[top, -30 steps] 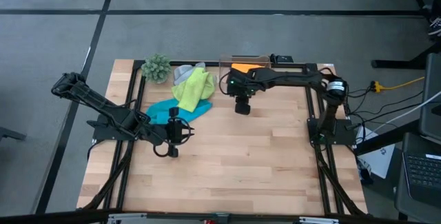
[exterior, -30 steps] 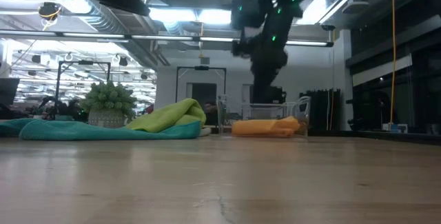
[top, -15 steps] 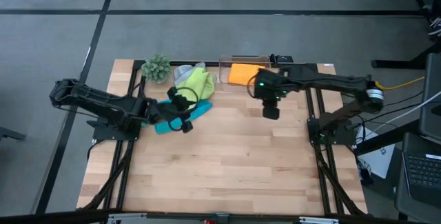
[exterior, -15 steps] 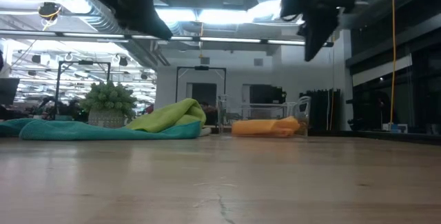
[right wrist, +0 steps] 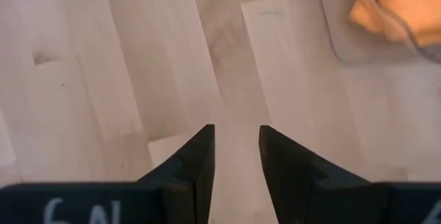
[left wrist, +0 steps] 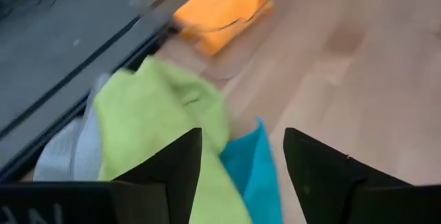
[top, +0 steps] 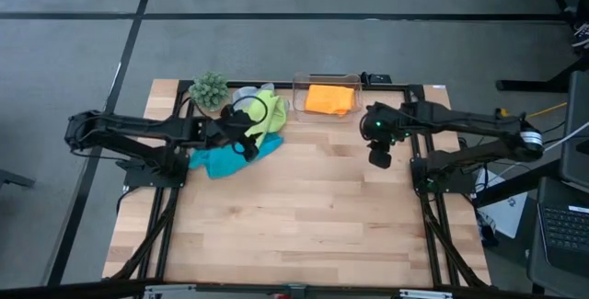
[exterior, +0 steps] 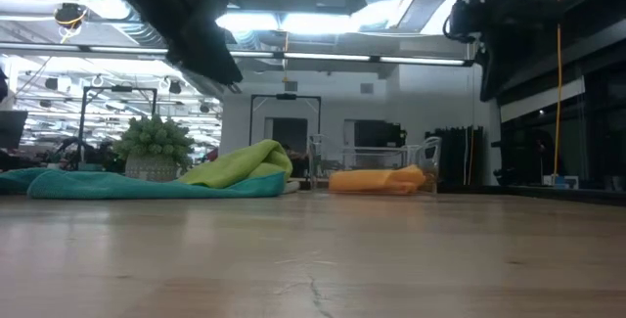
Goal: Fold microfiber towels
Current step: Fold the green microfiber cloth
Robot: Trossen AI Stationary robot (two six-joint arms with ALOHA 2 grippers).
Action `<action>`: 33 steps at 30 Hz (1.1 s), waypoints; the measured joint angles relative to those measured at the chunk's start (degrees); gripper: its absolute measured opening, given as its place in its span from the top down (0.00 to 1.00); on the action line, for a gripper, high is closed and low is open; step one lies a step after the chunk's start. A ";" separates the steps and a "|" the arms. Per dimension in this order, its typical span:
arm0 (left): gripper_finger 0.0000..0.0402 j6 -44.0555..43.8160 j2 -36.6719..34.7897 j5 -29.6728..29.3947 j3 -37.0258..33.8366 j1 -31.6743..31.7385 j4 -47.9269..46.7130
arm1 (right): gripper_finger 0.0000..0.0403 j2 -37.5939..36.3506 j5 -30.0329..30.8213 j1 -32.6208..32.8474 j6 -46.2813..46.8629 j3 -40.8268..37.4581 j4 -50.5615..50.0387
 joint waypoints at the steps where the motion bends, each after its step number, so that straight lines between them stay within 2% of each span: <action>1: 0.51 -1.02 0.37 -0.24 -0.02 0.62 -0.52 | 0.71 -0.29 0.00 0.00 0.88 -0.65 0.06; 7: 0.51 -7.80 5.98 0.27 -0.02 2.33 -2.05 | 0.71 -0.58 0.00 0.00 6.46 -3.71 0.74; 12: 0.51 -11.96 13.59 1.16 -0.02 2.69 -3.85 | 0.71 -0.56 0.00 0.00 6.61 -5.16 1.88; 15: 0.51 -11.54 15.33 2.31 -0.02 2.69 -3.84 | 0.71 -0.56 0.00 0.00 6.64 -5.23 2.05; 18: 0.51 -8.92 15.48 8.00 -0.02 2.68 -3.95 | 0.71 -0.56 0.00 0.00 6.58 -5.23 2.12; 21: 0.51 -4.36 15.47 10.98 0.00 2.47 -6.23 | 0.71 -0.56 0.00 0.00 6.59 -5.24 2.14; 27: 0.52 -0.16 19.57 11.15 0.00 2.73 -8.94 | 0.71 -0.56 0.02 0.00 6.37 -5.25 2.12; 33: 0.52 0.25 23.54 6.61 0.00 2.73 -8.21 | 0.71 -0.56 0.02 0.00 6.31 -5.23 2.09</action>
